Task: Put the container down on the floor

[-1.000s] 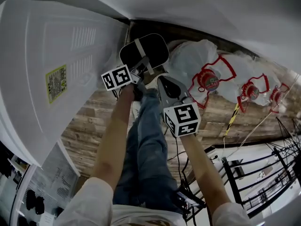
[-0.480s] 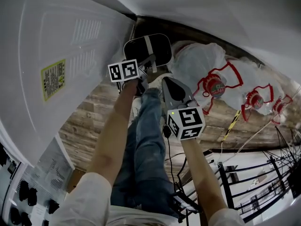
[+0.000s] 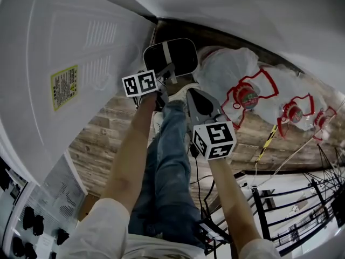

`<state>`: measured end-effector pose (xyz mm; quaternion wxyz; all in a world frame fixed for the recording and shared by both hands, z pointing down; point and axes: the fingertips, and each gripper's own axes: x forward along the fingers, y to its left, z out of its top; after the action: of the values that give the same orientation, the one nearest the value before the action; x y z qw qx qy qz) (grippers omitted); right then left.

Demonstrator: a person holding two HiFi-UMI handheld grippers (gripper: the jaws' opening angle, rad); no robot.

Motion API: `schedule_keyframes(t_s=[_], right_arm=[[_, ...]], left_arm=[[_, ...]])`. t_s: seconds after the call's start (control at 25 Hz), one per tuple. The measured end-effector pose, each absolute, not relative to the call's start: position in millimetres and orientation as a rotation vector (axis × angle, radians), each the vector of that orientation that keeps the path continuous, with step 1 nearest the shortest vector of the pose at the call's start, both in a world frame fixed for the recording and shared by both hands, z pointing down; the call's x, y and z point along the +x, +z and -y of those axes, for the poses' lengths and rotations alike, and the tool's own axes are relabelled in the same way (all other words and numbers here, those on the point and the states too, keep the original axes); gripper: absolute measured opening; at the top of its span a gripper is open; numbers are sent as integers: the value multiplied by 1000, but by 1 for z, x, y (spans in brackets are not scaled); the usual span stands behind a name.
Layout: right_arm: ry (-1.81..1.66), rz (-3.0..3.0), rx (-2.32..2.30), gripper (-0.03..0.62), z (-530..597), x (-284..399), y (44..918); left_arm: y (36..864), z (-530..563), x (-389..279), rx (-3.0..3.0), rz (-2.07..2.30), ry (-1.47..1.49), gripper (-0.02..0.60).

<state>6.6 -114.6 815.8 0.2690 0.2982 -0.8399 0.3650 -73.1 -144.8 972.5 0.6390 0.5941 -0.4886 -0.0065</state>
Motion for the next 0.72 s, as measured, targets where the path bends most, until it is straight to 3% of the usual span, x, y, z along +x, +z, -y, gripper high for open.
schedule_keyframes(t_s=[0.72], right_arm=[[993,2311,792,23,116,-7,796]], left_arm=[[985,89,-138,1123,1452,237,95]])
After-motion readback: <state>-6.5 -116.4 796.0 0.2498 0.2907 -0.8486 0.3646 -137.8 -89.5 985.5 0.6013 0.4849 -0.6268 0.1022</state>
